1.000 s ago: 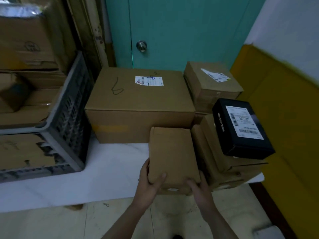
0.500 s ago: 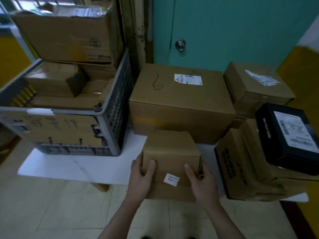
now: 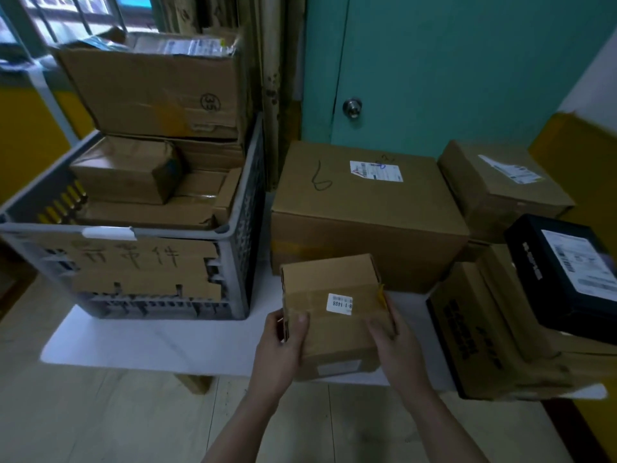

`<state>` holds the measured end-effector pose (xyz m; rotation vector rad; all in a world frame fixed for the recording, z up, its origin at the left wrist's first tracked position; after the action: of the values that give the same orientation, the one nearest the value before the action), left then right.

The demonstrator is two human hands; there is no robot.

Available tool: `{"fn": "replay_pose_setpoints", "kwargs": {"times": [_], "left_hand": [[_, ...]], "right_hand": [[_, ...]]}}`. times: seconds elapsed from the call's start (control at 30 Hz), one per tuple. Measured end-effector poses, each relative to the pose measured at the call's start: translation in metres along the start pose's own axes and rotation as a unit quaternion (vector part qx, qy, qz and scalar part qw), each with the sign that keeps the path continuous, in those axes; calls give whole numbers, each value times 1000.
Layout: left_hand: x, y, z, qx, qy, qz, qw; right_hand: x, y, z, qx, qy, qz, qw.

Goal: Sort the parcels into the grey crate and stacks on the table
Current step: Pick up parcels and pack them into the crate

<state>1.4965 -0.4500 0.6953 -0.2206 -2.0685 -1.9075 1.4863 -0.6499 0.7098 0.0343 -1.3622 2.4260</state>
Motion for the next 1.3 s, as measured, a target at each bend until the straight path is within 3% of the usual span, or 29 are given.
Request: {"fn": "replay_pose_setpoints", "kwargs": {"times": [0.23,0.5,0.83,0.97,1.03,1.17,1.3], "left_hand": [[-13,6,-22,-27,-13,4,1000],[-14,2,-20,-12,8,7,1000],[-12,5,-26,-89,59,-33,994],[-4,5,-26,-96,126,-130,979],[0,4,-26,-87,107,-170,976],[10,-27,-29,-129,-37,-148,980],[20,-54,-26,-154,12,-90,984]], "right_hand": [[-11,20,11,-7,4,-41,999],[-14,27,8,-38,6,-23,999],[-19,30,10,-35,-85,18,996],[-18,30,14,-18,-102,57,993],[-21,32,15,7,-101,76,992],[-32,36,25,54,-107,113,986],[-39,36,27,77,-128,136,979]]}}
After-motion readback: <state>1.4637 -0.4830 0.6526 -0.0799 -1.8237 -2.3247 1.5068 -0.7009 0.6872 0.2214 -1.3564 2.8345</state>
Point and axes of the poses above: each hand's wrist, its own x-axis away from the middle knuckle, its own z-axis out of the back of the hand, y = z × x, the point moved 4 cm from there along -x, towards the middle knuckle, and after that the axes turned 14 degrees about x, right-handed, at the moved point
